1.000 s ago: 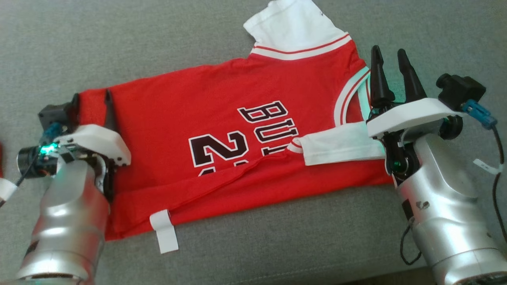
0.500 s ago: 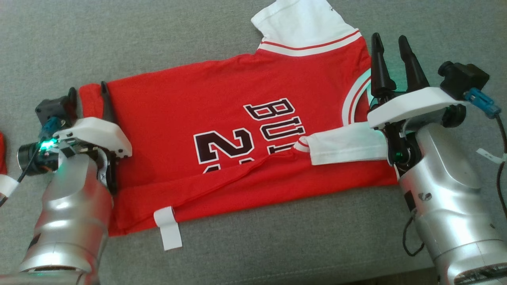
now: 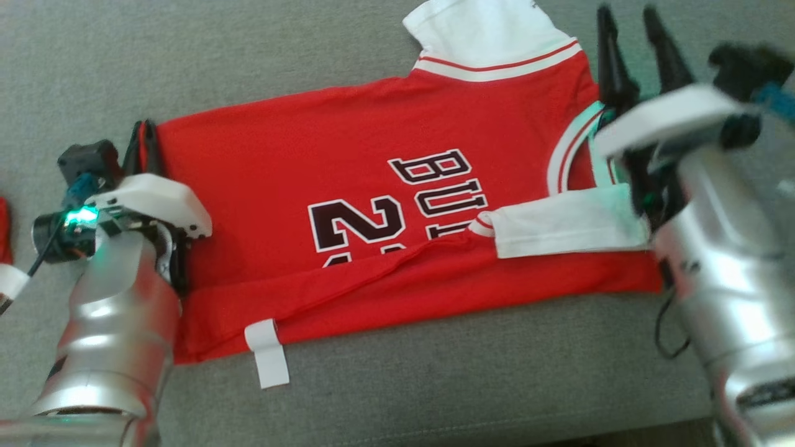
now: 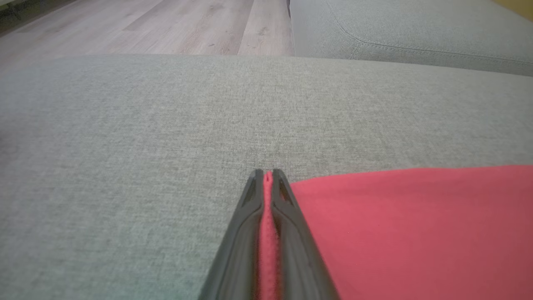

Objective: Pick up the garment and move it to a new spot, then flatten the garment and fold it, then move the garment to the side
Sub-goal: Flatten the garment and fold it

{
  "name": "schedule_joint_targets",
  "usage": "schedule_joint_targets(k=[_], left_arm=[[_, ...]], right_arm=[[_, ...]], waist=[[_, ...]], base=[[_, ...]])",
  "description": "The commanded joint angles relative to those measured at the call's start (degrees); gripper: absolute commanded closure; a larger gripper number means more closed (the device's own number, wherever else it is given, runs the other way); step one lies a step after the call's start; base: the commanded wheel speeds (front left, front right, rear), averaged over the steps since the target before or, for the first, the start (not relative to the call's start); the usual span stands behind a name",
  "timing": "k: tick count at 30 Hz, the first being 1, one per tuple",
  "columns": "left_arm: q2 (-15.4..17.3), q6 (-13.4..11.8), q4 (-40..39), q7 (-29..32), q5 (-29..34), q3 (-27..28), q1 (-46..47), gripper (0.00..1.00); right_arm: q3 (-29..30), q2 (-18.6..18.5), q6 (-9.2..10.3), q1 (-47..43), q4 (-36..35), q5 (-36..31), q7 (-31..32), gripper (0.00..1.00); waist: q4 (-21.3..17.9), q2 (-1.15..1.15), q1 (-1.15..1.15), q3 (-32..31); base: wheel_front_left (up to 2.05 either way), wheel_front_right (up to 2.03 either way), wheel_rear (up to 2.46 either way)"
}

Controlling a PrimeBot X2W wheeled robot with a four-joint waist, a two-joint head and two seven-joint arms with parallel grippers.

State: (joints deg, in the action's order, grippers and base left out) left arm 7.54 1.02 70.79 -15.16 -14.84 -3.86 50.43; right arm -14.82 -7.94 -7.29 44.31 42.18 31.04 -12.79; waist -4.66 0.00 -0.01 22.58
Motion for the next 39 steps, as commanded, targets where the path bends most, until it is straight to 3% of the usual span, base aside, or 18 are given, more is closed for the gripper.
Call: schedule_joint_targets(k=[1,13,19,23,28,29,30,31,38,39], left_arm=[[1.48,-0.43,0.90,0.47,-0.22,0.43,-1.18,1.00],[-3.06,-0.12,-6.69,0.17,1.96,-3.25,-0.31,1.00],[-4.54,1.05,-9.20,0.17,1.51,-6.11,0.68,1.00],[-4.63,2.25,-11.14,0.16,-2.32,-10.08,0.77,1.00],[-4.65,0.77,-13.16,0.16,-7.72,-16.43,0.91,1.00],[-4.65,0.44,-13.34,0.16,-8.37,-17.22,1.00,1.00],[-4.65,0.14,-13.52,0.16,-8.98,-17.91,1.06,1.00],[-4.65,-0.14,-13.65,0.16,-9.51,-18.54,1.10,1.00],[-4.66,-2.49,-16.46,0.16,-10.29,-19.18,1.91,1.00],[-4.61,-3.69,-19.19,0.16,-9.12,-17.82,1.89,1.00]], right_arm=[[-1.50,-0.49,-0.20,3.13,-1.15,-0.86,1.04,0.00],[-7.93,-5.47,-0.20,17.46,11.82,-5.54,20.57,0.00],[-8.52,-8.35,-0.20,22.84,18.02,-7.47,24.52,0.00],[-9.06,-8.82,-0.20,24.95,21.29,-8.11,26.48,0.00],[-10.77,-8.93,-0.20,26.37,25.14,-8.87,29.79,0.00],[-10.96,-8.95,-0.20,26.49,25.53,-8.96,29.87,0.23],[-11.09,-9.00,-0.20,26.59,25.76,-9.03,29.56,0.77],[-11.14,-9.11,-0.20,26.66,25.95,-9.15,28.94,1.00],[-9.55,-10.41,-0.20,27.63,26.76,-10.34,20.22,1.00],[-8.03,-10.93,-0.20,28.29,27.07,-11.09,15.00,1.00]], waist=[[0.67,0.00,0.01,0.46],[8.73,0.00,0.01,2.50],[13.41,0.00,0.01,4.44],[15.26,0.00,0.01,5.53],[16.56,0.00,0.01,6.50],[16.64,0.00,0.01,6.63],[16.70,0.00,0.01,6.71],[16.73,0.00,0.01,6.77],[16.19,0.00,0.01,6.87],[15.65,0.00,0.01,6.60]], base=[[0.00,0.00,0.00],[0.00,0.00,0.00],[0.00,0.00,0.00],[0.00,0.00,0.00],[0.00,0.00,0.00],[0.00,0.00,0.00],[0.00,0.00,0.00],[0.00,0.00,0.00],[0.00,0.00,0.00],[0.00,0.00,0.00]])
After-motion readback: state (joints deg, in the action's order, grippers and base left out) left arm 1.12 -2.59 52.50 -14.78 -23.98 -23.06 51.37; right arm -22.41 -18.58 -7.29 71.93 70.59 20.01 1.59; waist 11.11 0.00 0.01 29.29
